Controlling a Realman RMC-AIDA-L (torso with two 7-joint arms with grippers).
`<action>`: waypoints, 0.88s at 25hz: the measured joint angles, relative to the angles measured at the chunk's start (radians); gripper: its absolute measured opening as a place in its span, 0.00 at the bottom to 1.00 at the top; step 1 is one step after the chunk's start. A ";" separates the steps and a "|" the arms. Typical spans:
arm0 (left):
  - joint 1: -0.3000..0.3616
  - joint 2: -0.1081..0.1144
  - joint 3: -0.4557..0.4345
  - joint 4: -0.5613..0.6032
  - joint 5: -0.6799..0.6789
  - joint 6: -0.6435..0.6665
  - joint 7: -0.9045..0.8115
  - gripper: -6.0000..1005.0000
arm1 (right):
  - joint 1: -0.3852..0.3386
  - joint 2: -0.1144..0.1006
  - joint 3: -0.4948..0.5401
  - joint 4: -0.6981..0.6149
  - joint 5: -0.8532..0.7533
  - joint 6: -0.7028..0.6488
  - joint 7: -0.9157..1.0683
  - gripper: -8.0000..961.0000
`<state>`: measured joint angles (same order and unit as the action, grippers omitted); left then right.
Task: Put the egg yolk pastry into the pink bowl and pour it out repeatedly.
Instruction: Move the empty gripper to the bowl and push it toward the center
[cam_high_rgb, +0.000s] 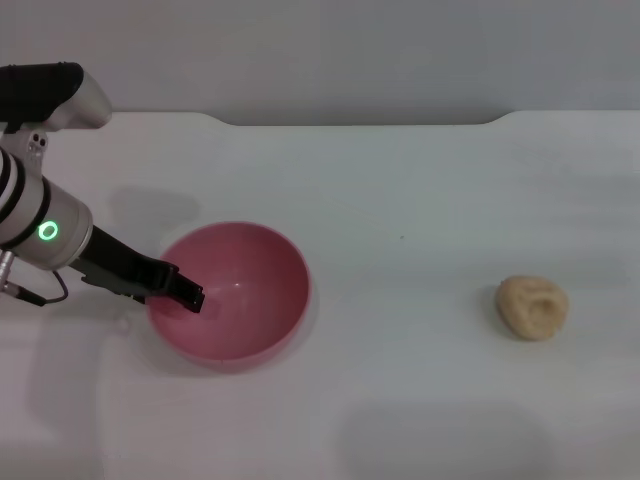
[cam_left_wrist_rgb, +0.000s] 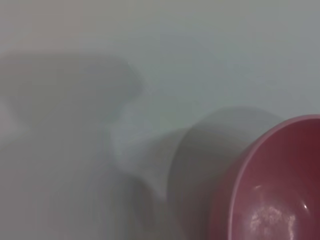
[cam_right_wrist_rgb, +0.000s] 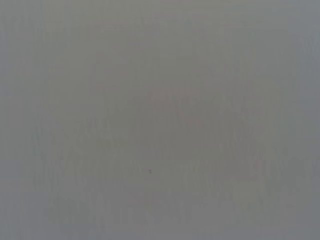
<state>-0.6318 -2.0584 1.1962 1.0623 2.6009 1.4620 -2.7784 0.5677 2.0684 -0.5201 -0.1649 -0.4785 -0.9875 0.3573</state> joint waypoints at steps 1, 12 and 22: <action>0.000 0.000 0.001 0.000 -0.002 -0.003 0.002 0.78 | 0.000 0.000 0.000 0.001 0.000 0.000 0.000 0.56; -0.011 -0.002 0.024 -0.004 -0.011 -0.007 0.010 0.37 | -0.001 0.001 0.000 0.004 0.000 0.000 0.003 0.56; -0.010 -0.002 0.025 -0.005 -0.012 -0.010 0.010 0.15 | 0.082 0.000 -0.096 0.026 -0.015 0.157 0.164 0.56</action>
<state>-0.6422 -2.0601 1.2211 1.0568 2.5891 1.4521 -2.7682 0.6500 2.0684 -0.6159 -0.1388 -0.4935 -0.8302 0.5217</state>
